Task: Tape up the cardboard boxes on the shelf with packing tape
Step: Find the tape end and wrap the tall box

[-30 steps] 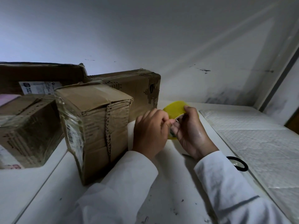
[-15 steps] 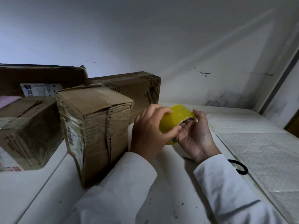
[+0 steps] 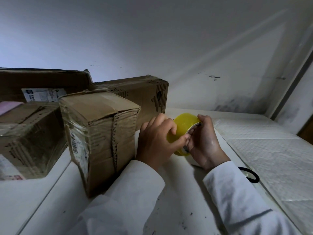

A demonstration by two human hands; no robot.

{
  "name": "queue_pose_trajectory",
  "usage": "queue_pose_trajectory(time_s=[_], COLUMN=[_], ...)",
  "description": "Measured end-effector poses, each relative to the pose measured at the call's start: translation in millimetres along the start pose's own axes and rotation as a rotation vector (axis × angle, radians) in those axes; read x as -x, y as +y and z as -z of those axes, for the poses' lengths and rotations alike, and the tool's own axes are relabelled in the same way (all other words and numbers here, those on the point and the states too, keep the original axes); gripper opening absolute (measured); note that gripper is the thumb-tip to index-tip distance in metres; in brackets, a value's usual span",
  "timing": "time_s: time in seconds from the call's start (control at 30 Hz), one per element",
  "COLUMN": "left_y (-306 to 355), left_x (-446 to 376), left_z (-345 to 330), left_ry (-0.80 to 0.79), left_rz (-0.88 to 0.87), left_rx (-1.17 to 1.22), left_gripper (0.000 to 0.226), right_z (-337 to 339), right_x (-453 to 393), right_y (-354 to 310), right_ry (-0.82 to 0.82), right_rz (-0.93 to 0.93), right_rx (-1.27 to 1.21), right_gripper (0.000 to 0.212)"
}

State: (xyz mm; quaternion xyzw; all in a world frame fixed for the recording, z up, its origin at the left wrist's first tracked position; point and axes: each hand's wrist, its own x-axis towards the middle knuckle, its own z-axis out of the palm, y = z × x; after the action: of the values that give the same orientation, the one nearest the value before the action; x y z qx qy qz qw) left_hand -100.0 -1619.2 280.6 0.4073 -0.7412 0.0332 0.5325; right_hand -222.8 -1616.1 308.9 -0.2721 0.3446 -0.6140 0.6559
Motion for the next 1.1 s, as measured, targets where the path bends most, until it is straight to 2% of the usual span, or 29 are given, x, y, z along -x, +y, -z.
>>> queue_pose_trajectory(time_s=[0.13, 0.27, 0.63, 0.7, 0.8, 0.87, 0.93, 1.1], left_y=[-1, -2, 0, 5, 8, 5, 0, -2], left_x=[3, 1, 1, 0, -4, -5, -5, -2], left_z=[-3, -2, -3, -3, -2, -2, -3, -3], left_ry=[-0.038, -0.037, -0.011, -0.018, -0.011, 0.032, 0.083, 0.110], left_rz=[0.030, 0.051, 0.001, 0.001, -0.017, -0.054, -0.075, -0.015], left_rx=[0.026, 0.026, 0.023, 0.028, -0.015, -0.067, -0.090, -0.076], left_gripper=[0.034, 0.046, 0.031, 0.029, 0.038, 0.033, 0.024, 0.016], right_z=[-1, -2, 2, 3, 1, 0, 0, 0], right_x=[2, 1, -3, -4, -4, -4, -4, -4], right_y=[-4, -2, -1, -1, 4, 7, 8, 10], right_ry=[0.017, 0.019, 0.021, 0.031, 0.053, 0.091, 0.103, 0.102], right_rz=[0.055, 0.027, 0.033, 0.083, 0.142, 0.188, 0.215, 0.212], right_rx=[0.003, -0.024, 0.063, 0.124, 0.293, 0.382, 0.457, 0.528], right_gripper=[0.035, 0.035, 0.035, 0.034, 0.033, 0.024, 0.032, 0.028])
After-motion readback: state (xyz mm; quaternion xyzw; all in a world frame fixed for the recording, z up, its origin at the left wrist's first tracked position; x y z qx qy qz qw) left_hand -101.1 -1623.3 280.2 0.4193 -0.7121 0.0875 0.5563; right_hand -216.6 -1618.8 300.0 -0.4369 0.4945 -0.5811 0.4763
